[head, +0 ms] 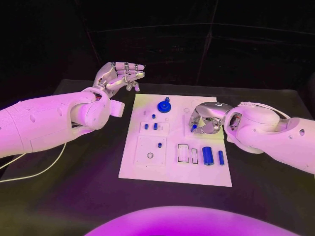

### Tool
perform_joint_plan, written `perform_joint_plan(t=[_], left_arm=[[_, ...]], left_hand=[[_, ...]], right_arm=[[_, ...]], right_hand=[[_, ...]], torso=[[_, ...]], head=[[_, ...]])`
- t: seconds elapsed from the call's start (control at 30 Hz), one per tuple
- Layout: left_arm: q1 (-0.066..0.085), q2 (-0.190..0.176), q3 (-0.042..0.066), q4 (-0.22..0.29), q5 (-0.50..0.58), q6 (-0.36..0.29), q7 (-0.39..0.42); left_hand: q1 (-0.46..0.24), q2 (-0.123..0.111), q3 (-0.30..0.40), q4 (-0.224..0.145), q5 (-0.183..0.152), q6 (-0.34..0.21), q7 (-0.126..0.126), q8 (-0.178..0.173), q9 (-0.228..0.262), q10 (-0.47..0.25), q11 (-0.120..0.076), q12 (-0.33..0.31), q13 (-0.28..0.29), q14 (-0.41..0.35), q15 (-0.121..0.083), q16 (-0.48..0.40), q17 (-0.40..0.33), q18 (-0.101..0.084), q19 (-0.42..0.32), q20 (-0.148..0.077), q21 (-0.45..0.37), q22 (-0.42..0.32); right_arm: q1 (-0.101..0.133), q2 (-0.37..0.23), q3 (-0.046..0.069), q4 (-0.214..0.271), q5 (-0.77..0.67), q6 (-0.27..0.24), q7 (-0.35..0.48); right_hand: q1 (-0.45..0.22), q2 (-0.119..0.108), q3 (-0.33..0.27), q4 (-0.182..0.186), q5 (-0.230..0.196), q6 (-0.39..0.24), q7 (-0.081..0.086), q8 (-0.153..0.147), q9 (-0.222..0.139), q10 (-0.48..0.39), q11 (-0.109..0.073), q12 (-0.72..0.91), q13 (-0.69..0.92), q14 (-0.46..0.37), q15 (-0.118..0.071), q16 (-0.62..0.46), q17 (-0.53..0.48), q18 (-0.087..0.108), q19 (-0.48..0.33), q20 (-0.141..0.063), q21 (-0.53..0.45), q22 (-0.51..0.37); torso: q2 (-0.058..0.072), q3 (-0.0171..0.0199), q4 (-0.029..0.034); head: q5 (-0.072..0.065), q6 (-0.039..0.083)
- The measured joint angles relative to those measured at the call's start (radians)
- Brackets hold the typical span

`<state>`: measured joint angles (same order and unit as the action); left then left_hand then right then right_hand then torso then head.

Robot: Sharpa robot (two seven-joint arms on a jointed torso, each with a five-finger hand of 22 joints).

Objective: Assemble the parts on the task board

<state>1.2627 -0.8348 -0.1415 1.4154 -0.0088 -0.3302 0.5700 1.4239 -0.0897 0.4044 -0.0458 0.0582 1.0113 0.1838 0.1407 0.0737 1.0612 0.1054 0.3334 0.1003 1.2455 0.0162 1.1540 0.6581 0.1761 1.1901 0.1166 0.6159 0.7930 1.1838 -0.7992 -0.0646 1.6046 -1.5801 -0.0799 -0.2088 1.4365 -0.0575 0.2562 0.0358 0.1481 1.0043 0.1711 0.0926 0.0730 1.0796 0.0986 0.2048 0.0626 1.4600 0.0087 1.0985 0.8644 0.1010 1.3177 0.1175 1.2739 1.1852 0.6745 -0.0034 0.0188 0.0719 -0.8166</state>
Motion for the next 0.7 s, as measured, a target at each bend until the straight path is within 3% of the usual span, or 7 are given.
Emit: perform_joint_plan(t=[0.27, 0.33, 0.37, 0.7], left_arm=[[0.0, 0.0, 0.0, -0.001, 0.0, 0.001, 0.0], [0.0, 0.0, 0.0, -0.001, 0.0, 0.002, 0.0], [0.0, 0.0, 0.0, -0.001, 0.0, 0.002, 0.0], [0.0, 0.001, 0.0, -0.003, 0.0, 0.003, -0.001]], left_hand=[[0.0, 0.0, 0.0, 0.0, 0.0, 0.0, 0.0, 0.0, 0.0, 0.0, 0.0, 0.0, 0.0, 0.0, 0.0, 0.0, 0.0, 0.0, 0.0, 0.0, 0.0, 0.0], [0.0, 0.0, 0.0, 0.0, 0.0, 0.0, 0.0, 0.0, 0.0, 0.0, 0.0, 0.0, 0.0, 0.0, 0.0, 0.0, -0.001, 0.0, 0.0, 0.0, 0.0, 0.0], [0.0, 0.0, 0.0, 0.0, 0.0, 0.0, 0.0, 0.0, 0.0, 0.0, 0.0, 0.0, 0.0, 0.0, 0.0, 0.0, -0.002, 0.0, 0.0, 0.0, 0.0, 0.0], [0.0, 0.0, 0.0, 0.0, 0.0, 0.0, 0.0, 0.0, 0.0, 0.0, 0.0, 0.0, 0.0, 0.0, 0.0, 0.0, -0.002, 0.0, 0.0, 0.0, 0.0, 0.0]], right_arm=[[-0.002, 0.004, 0.0, -0.002, -0.006, -0.01, 0.0], [-0.002, 0.004, 0.0, -0.002, -0.009, -0.021, 0.002], [-0.002, 0.004, 0.0, -0.001, -0.01, -0.027, 0.003], [-0.003, -0.032, 0.0, 0.055, -0.015, -0.1, 0.023]], right_hand=[[0.044, 0.017, 0.09, -0.032, -0.055, 0.045, -0.008, 0.006, -0.001, 0.051, -0.004, -0.01, -0.001, 0.004, -0.004, 0.043, 0.043, 0.0, 0.032, -0.007, 0.043, 0.048], [0.051, 0.016, 0.113, -0.043, -0.058, 0.061, -0.01, 0.012, 0.0, 0.065, -0.004, -0.013, 0.0, 0.005, -0.005, 0.055, 0.056, -0.002, 0.041, -0.012, 0.057, 0.064], [0.052, 0.017, 0.124, -0.048, -0.059, 0.068, -0.014, 0.014, 0.0, 0.068, 0.0, -0.012, 0.0, 0.007, -0.007, 0.06, 0.062, -0.016, 0.045, -0.012, 0.063, 0.072], [0.059, 0.016, 0.188, -0.081, -0.069, 0.087, -0.016, 0.015, 0.002, 0.08, 0.012, -0.007, 0.007, 0.007, -0.007, 0.08, 0.077, -0.016, 0.057, -0.018, 0.085, 0.104]], torso=[[0.0, -0.0001, 0.0003], [0.0, -0.0002, 0.0004], [0.0, -0.0002, 0.0004], [-0.001, 0.0, 0.0004]], head=[[0.001, -0.002], [0.001, -0.003], [0.001, -0.003], [0.003, -0.003]])
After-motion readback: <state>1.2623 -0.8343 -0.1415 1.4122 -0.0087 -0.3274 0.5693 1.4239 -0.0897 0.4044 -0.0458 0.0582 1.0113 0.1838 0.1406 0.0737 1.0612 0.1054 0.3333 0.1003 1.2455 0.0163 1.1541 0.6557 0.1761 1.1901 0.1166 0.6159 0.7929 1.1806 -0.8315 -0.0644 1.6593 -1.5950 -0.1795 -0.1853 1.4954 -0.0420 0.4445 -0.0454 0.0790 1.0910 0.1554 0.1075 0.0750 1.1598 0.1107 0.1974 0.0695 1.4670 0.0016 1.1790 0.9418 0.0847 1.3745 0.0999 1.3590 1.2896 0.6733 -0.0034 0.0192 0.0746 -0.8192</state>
